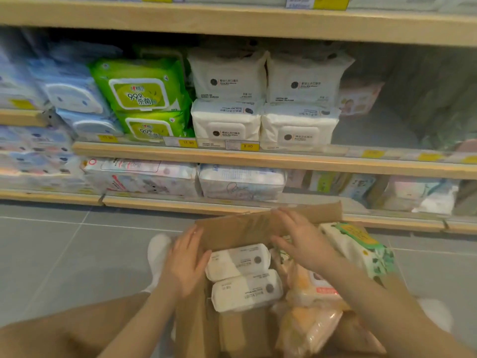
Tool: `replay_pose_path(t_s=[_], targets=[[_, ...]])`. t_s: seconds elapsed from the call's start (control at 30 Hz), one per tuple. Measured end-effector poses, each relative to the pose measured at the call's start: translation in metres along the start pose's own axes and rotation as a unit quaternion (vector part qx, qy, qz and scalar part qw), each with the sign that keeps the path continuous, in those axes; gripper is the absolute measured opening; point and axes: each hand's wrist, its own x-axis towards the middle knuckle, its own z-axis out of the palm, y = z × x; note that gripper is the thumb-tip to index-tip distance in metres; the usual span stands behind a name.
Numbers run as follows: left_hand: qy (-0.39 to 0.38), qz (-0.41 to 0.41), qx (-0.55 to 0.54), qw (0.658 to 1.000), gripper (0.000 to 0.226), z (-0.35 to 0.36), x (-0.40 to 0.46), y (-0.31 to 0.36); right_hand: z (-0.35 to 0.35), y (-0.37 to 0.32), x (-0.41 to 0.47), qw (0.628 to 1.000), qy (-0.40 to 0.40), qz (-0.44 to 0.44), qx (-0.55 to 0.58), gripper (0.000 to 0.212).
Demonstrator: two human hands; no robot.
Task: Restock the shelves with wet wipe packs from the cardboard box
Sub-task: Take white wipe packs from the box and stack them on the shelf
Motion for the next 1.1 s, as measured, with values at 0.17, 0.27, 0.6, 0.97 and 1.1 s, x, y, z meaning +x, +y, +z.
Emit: replay_pose_path(t_s=[0.17, 0.27, 0.6, 0.97, 1.1], targets=[[-0.075, 0.035, 0.043, 0.996, 0.079, 0.044, -0.041, -0.020, 0.096, -0.004, -0.026, 0.992, -0.121, 0.000, -0.026, 0.070], [-0.083, 0.045, 0.065, 0.993, 0.076, 0.058, -0.047, -0.028, 0.139, -0.003, -0.031, 0.981, -0.187, -0.008, -0.046, 0.075], [-0.103, 0.056, -0.010, 0.993, 0.071, 0.073, -0.042, -0.042, 0.200, 0.014, -0.030, 0.968, -0.235, 0.031, -0.082, 0.081], [-0.092, 0.060, -0.036, 0.993, 0.070, 0.078, -0.042, -0.042, 0.225, 0.015, -0.011, 0.980, -0.168, -0.029, -0.107, 0.087], [-0.093, 0.061, -0.035, 0.993, 0.070, 0.078, -0.041, -0.043, 0.225, 0.014, -0.003, 0.969, -0.211, -0.042, -0.121, 0.082]])
